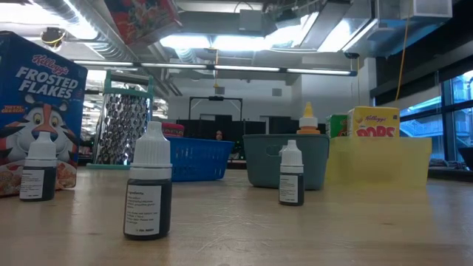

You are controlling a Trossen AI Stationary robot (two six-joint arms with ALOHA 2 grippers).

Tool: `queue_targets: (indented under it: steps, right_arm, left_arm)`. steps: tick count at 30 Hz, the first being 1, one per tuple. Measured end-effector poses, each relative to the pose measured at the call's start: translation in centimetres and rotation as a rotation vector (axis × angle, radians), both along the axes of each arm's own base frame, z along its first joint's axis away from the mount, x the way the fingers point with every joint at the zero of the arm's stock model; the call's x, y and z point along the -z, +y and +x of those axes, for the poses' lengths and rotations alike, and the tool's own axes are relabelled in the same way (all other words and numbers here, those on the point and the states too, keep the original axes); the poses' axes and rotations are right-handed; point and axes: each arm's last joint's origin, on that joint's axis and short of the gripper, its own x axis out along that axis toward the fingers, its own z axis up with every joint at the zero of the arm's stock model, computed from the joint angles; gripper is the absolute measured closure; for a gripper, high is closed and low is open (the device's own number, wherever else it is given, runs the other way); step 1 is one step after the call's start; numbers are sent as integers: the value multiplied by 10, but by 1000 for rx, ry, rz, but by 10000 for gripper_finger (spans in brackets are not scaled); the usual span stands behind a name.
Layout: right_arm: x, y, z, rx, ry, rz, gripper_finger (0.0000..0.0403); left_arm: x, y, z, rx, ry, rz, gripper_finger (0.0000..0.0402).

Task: Pick & Place Kitchen Items
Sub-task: Put the red cereal box into the yellow bin

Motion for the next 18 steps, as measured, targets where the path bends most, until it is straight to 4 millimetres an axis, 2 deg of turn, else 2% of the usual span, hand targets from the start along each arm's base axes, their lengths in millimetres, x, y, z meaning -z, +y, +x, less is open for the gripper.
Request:
queue_targets:
  steps: [5,9,18]
  right_arm:
    - [2,2,-1,-11,19,-19,137]
    - [3,1,-2,51,21,-18,131]
    - [3,3,-3,0,36,-24,127]
  left_arm:
    - [0,0,0,-16,-5,-13,204]
    - [0,0,0,-16,-5,-13,204]
    - [0,0,0,-19,-5,-16,204]
